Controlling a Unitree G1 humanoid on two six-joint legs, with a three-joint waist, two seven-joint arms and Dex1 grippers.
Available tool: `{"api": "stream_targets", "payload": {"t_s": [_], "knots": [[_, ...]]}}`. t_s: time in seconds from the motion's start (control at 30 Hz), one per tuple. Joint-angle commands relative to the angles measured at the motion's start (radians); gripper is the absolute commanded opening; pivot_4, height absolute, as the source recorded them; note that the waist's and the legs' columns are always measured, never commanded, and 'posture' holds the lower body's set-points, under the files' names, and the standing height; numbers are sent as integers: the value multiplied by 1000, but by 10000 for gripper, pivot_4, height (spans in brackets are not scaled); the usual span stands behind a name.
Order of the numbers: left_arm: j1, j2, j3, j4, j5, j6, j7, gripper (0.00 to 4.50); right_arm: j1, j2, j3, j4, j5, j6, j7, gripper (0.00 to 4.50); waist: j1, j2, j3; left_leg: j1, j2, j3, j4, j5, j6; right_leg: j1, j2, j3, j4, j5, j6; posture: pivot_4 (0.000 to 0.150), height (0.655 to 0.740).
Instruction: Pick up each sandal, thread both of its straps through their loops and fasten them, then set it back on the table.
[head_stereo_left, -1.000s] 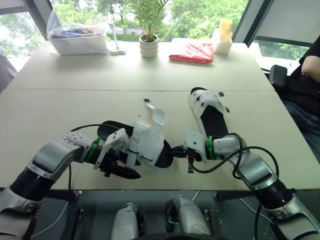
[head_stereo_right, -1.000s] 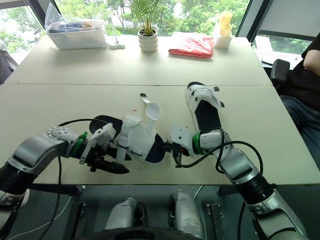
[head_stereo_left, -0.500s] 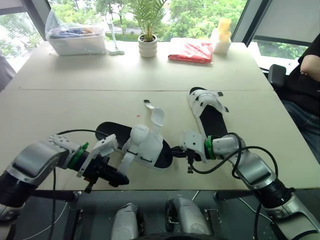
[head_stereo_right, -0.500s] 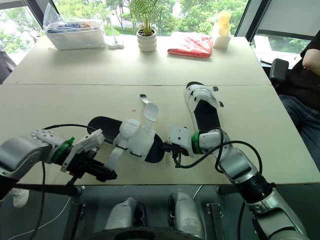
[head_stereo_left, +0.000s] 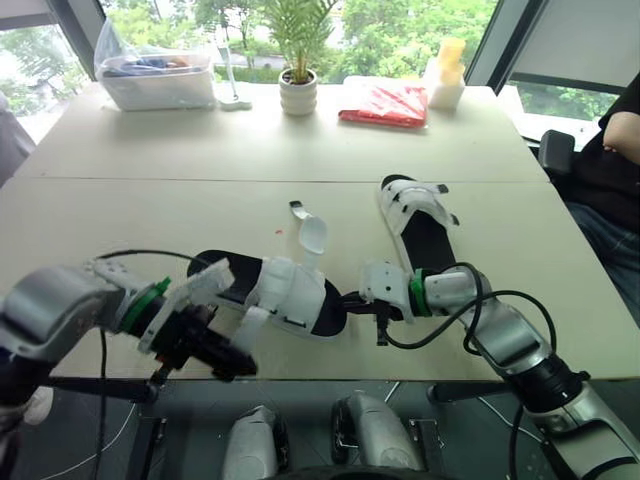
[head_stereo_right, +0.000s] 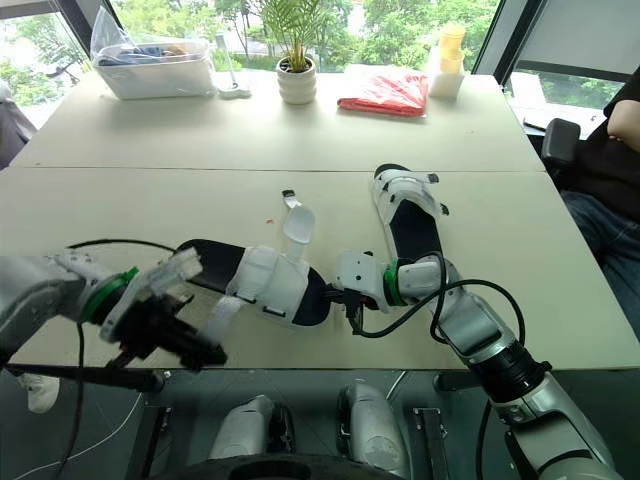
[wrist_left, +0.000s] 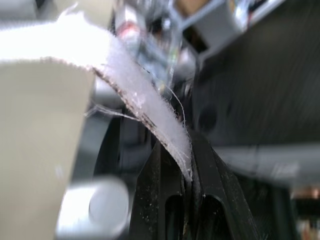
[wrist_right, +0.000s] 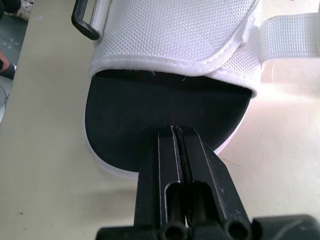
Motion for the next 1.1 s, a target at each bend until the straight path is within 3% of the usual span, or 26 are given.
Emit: {"api": "stream_targets", "payload": {"t_s": [0.03,0.33,0.37,0.43,0.67,0.83,0.9,1.0,1.1], "knots": [[-62,-36,59,48,-80,113,52,350,22,-16,49,46,-48,6,12,0,-6,0,0,0,0,0,0,0,0,0,0,0,0,0,0,1500,7241],[-169,-233,195,227,-150,352,286,350,28,-10,61,52,-65,-11,7,0,-3,-1,0,0,0,-1,1,0,0,1,0,0,0,0,0,1500,7241],[-185,-247,206,257,-167,362,310,6258,29,-10,61,52,-65,-11,6,0,-2,-1,0,0,0,-2,1,0,0,1,0,0,0,0,0,1500,7241],[-214,-270,234,306,-190,368,347,11906,31,-9,60,50,-66,-10,7,0,-2,-1,0,0,0,-2,1,0,-1,1,0,0,1,0,0,1500,7241],[-327,-343,304,435,-139,317,443,44519,42,-8,56,38,-64,-5,7,0,-3,-1,-1,1,0,-2,1,0,-1,1,0,-1,1,0,0,1500,7241],[-345,-317,279,431,-110,231,392,44824,43,-8,55,39,-62,-5,6,0,-3,-1,0,1,0,-2,1,0,-1,1,0,-1,1,0,0,1500,7241],[-335,-268,246,400,-58,105,299,44824,43,-8,53,38,-60,-3,6,0,-4,-1,0,1,0,-2,1,0,-1,1,0,-1,1,0,0,1500,7241],[-315,-166,88,372,130,-135,165,44824,42,-11,48,35,-54,2,8,0,-3,0,-1,0,0,-2,1,0,-1,1,0,-1,1,0,0,1500,7241],[-336,-163,-28,441,288,-314,112,44824,41,-11,46,36,-54,1,10,0,1,0,-2,1,-1,-2,0,1,-1,1,0,-1,1,0,0,1500,7241]]}}
